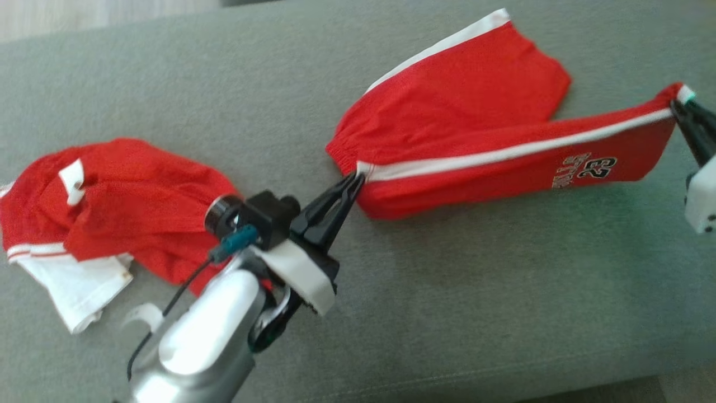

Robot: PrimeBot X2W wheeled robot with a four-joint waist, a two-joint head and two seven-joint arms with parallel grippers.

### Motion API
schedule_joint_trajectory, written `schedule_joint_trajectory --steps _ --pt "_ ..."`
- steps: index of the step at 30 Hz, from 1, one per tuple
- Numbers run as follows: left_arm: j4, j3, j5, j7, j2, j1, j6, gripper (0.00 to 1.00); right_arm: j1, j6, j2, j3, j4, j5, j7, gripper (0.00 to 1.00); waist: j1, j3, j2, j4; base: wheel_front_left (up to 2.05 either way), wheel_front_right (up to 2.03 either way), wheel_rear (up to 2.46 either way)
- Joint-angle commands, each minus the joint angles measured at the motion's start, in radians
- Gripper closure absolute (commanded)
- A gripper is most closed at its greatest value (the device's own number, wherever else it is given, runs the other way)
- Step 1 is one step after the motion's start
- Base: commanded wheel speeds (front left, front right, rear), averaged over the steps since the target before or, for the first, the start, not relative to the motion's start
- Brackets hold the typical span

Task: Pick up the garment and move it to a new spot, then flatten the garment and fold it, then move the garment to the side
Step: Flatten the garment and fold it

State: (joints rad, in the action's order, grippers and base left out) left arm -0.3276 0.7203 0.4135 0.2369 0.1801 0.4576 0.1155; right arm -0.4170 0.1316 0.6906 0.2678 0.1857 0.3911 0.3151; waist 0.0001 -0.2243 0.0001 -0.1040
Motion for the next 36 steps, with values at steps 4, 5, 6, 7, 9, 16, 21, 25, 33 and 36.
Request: schedule_joint_trajectory --steps 4,5,6,7,9,16,21,25,33,36 --pt "0.025 -0.037 -0.002 -0.012 -0.003 0.092 0.001 1.0 -0.109 -0.001 0.055 0.045 0.026 -0.018 -0.016 1.0 -0.0001 -0.051 -0.0001 0.048 0.0 0.0 0.0" --pt "0.023 -0.037 -0.002 -0.014 -0.006 0.103 0.001 1.0 -0.136 -0.001 0.056 0.055 0.042 -0.019 -0.02 1.0 -0.0001 -0.06 -0.0001 0.053 0.0 0.0 0.0" --pt "0.021 -0.037 -0.002 -0.016 -0.01 0.115 0.001 1.0 -0.163 -0.001 0.058 0.065 0.059 -0.019 -0.025 1.0 -0.0001 -0.071 -0.0001 0.059 0.0 0.0 0.0" --pt "0.018 -0.036 -0.003 -0.018 -0.014 0.127 0.001 1.0 -0.191 -0.001 0.059 0.077 0.077 -0.019 -0.031 1.0 -0.0001 -0.08 -0.0001 0.064 0.0 0.0 0.0" --pt "0.01 -0.034 -0.003 -0.025 -0.022 0.152 0.002 1.0 -0.246 -0.001 0.06 0.103 0.109 -0.024 -0.041 1.0 -0.0001 -0.103 -0.0001 0.075 0.0 0.0 0.0" --pt "-0.04 -0.032 -0.016 -0.034 -0.052 0.265 0.002 1.0 -0.421 -0.001 0.058 0.192 0.224 -0.023 -0.071 1.0 -0.0001 -0.19 -0.0001 0.111 0.0 0.0 0.0" --pt "-0.093 -0.027 -0.022 -0.024 -0.073 0.323 0.001 1.0 -0.524 -0.001 0.056 0.269 0.306 -0.017 -0.101 1.0 -0.0001 -0.234 -0.0001 0.135 0.0 0.0 0.0" --pt "-0.127 -0.017 -0.02 -0.014 -0.085 0.353 0.004 1.0 -0.6 -0.001 0.051 0.321 0.371 -0.007 -0.126 1.0 -0.0001 -0.263 -0.0001 0.155 0.0 0.0 0.0" --pt "-0.172 -0.002 -0.01 0.007 -0.104 0.389 0.007 1.0 -0.707 -0.001 0.034 0.4 0.484 0.011 -0.166 1.0 -0.0001 -0.305 -0.0001 0.187 0.0 0.0 0.0" --pt "-0.185 0.004 -0.008 0.013 -0.11 0.395 0.007 1.0 -0.728 -0.001 0.022 0.423 0.527 0.015 -0.177 1.0 -0.0001 -0.313 -0.0001 0.192 0.0 0.0 0.0"
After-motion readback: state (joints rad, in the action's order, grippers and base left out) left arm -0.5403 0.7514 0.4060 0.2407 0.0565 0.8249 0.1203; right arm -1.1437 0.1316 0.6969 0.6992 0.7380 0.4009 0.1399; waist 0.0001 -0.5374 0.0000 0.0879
